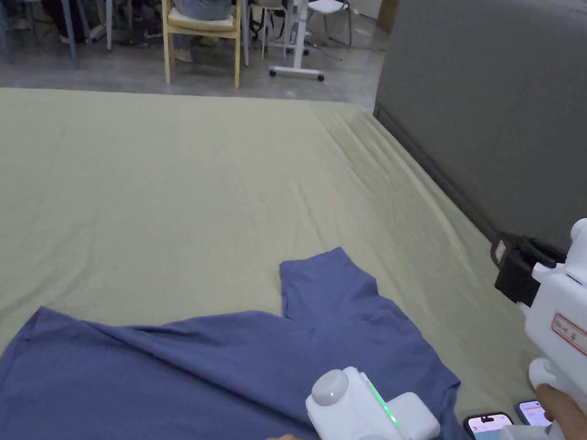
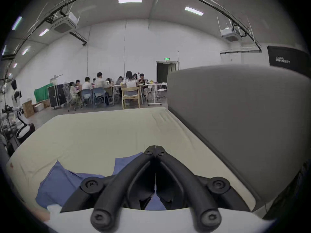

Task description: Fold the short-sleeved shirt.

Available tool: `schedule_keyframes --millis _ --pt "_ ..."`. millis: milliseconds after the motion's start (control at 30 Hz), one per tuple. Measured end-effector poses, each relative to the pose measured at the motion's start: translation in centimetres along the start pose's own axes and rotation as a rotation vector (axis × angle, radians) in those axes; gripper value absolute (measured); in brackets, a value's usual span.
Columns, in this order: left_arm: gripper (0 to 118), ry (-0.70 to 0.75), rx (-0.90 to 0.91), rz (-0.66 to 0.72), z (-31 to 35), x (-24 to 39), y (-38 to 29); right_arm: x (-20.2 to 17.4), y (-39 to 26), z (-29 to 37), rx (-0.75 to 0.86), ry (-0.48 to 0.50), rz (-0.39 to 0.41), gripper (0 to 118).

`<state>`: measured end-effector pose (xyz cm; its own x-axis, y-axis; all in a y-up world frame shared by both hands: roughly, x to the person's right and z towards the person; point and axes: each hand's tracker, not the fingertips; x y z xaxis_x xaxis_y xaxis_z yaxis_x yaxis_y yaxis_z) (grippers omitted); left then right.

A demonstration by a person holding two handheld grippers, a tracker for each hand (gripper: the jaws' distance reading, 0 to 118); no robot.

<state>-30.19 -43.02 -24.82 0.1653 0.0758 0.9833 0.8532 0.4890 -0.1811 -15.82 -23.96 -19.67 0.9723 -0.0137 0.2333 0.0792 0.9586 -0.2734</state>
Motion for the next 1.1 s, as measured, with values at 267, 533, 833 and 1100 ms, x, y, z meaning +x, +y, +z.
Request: schedule_keyframes --millis 267,533,833,1100 --pt "26 -0.090 0.058 0.376 -0.2 -4.8 -2.3 -2.9 -1.9 -3.6 -0.068 0.087 -0.013 3" --pt "75 0.283 0.300 0.434 17.7 -5.5 -9.9 -5.0 -0.2 -3.0 -0.042 0.147 -0.022 3" --pt "0 0.842 0.287 0.879 29.6 1.3 -24.9 -8.6 -3.6 -1.2 -0.090 0.205 0.000 3" --pt "0 0.829 0.337 0.930 28.3 -3.3 -26.2 -9.1 -3.5 -2.3 -0.120 0.218 0.001 3"
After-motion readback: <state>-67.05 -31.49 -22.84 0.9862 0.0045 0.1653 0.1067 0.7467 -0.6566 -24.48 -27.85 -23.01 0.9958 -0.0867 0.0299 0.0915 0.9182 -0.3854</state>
